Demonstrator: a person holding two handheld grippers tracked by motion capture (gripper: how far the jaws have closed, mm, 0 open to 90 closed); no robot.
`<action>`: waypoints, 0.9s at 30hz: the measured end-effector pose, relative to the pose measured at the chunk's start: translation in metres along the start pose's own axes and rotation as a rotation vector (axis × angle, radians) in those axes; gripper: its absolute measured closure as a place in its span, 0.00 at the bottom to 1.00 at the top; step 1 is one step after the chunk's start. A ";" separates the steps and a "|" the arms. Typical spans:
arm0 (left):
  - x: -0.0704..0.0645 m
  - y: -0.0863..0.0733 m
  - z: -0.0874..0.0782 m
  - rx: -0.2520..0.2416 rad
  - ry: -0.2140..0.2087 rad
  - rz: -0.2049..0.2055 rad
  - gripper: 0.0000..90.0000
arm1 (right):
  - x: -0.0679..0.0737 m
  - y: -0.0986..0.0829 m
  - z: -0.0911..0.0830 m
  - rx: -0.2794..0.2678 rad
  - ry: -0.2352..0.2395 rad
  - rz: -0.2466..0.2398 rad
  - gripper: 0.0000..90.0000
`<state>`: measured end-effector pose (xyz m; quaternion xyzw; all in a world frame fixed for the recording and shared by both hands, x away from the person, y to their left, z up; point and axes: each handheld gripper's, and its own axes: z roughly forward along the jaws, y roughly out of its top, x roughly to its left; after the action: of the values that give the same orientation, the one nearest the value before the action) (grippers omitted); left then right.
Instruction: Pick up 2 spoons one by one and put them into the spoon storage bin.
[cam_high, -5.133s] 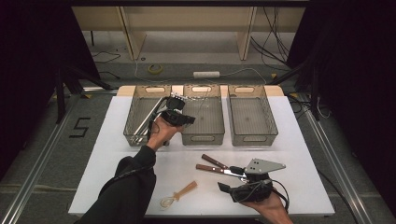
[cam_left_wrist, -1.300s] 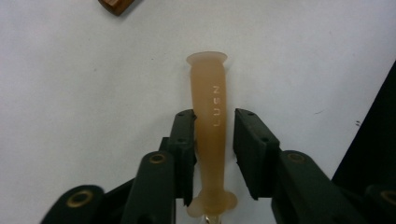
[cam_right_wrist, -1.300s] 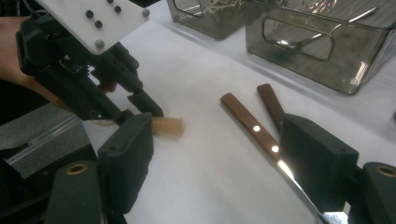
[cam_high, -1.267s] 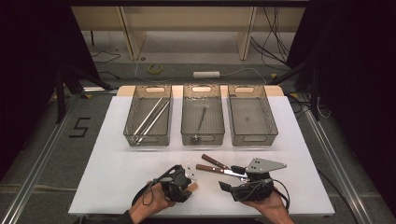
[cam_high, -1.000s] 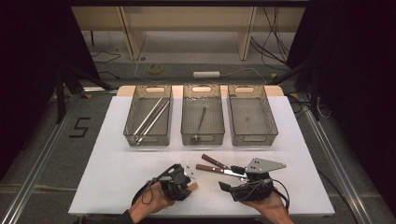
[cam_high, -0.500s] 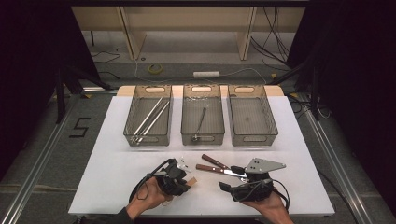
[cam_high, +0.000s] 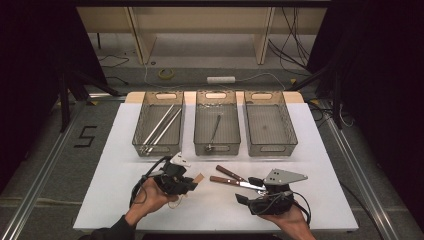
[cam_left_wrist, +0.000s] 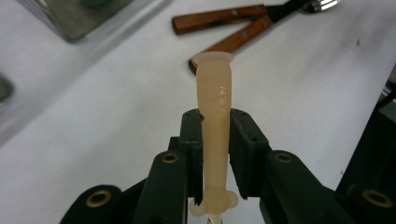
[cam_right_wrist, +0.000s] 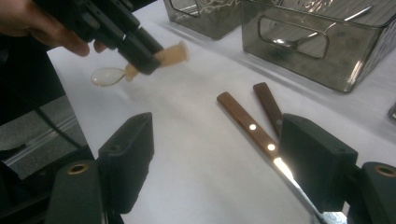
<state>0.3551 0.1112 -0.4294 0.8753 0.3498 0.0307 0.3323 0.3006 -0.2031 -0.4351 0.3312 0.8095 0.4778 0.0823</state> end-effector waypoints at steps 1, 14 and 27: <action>0.002 0.002 -0.002 -0.010 0.001 -0.005 0.84 | 0.000 0.000 0.000 -0.001 0.000 0.000 0.31; 0.027 0.037 -0.019 -0.117 0.039 -0.032 0.84 | -0.003 0.000 0.000 0.001 -0.007 0.011 0.31; 0.050 0.086 -0.022 -0.175 0.079 -0.046 0.84 | -0.004 -0.001 -0.001 0.001 -0.007 0.009 0.31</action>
<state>0.4371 0.1093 -0.3697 0.8328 0.3787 0.0879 0.3942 0.3028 -0.2063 -0.4358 0.3366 0.8079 0.4766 0.0826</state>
